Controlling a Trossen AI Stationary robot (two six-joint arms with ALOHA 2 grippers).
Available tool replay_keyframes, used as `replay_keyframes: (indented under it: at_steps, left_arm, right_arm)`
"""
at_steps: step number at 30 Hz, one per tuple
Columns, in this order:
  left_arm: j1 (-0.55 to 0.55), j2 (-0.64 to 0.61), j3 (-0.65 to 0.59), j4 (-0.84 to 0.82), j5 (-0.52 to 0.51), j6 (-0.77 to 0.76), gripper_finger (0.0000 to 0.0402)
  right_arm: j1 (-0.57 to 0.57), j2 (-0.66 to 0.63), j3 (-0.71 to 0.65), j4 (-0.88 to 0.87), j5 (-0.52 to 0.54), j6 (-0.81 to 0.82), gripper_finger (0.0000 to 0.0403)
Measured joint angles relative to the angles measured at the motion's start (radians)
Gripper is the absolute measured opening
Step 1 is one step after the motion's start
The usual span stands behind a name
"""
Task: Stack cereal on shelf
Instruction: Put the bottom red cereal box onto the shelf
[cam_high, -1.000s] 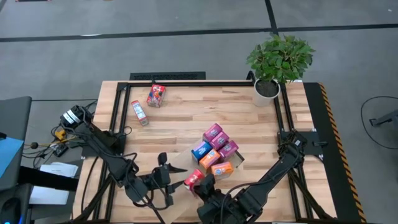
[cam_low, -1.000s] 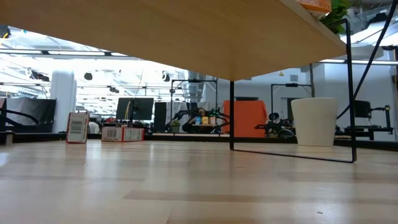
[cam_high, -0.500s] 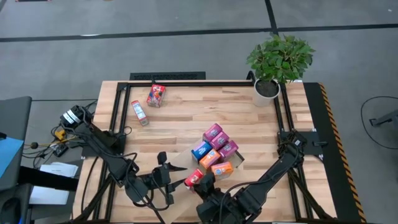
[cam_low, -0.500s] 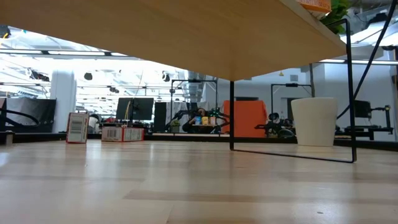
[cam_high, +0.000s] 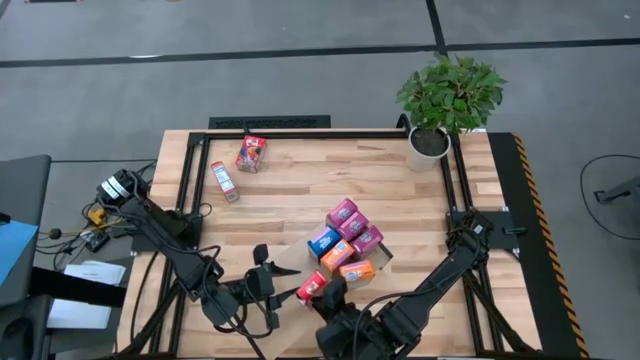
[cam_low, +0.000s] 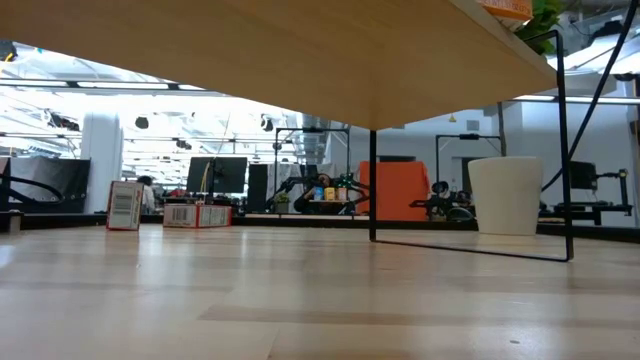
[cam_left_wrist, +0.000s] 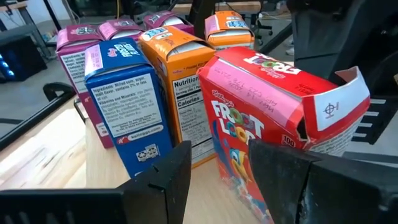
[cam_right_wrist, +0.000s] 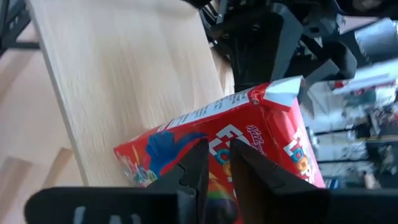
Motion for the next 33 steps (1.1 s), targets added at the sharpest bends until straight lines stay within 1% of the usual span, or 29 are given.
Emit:
replay_keyframes:
  at_steps: [2, 5, 15, 19, 24, 33]
  left_arm:
    - [0.000, 0.000, 0.000, -0.004, 0.000, -0.001, 0.0153]
    - [0.000, 0.000, 0.000, -0.005, 0.000, -0.001, 0.0153]
    - [0.000, 0.000, 0.000, -0.008, 0.000, 0.016, 0.0153]
    - [0.000, 0.000, 0.000, -0.007, 0.000, 0.021, 0.0153]
    - [0.000, -0.002, 0.000, -0.004, -0.006, 0.063, 0.0153]
    - [0.000, -0.060, 0.000, -0.003, -0.018, 0.100, 0.0153]
  right_arm:
    - [0.000, 0.000, 0.000, 0.000, 0.000, 0.047, 0.0095]
    - [0.000, 0.000, 0.000, 0.000, 0.000, 0.061, 0.0107]
    - [0.009, 0.000, 0.000, -0.001, 0.003, 0.068, 0.0180]
    - [0.009, 0.000, 0.000, 0.000, 0.003, 0.068, 0.0197]
    - [0.012, 0.000, 0.000, 0.000, 0.003, 0.068, 0.0198]
    - [0.021, 0.000, 0.000, -0.026, 0.006, 0.061, 0.0171]
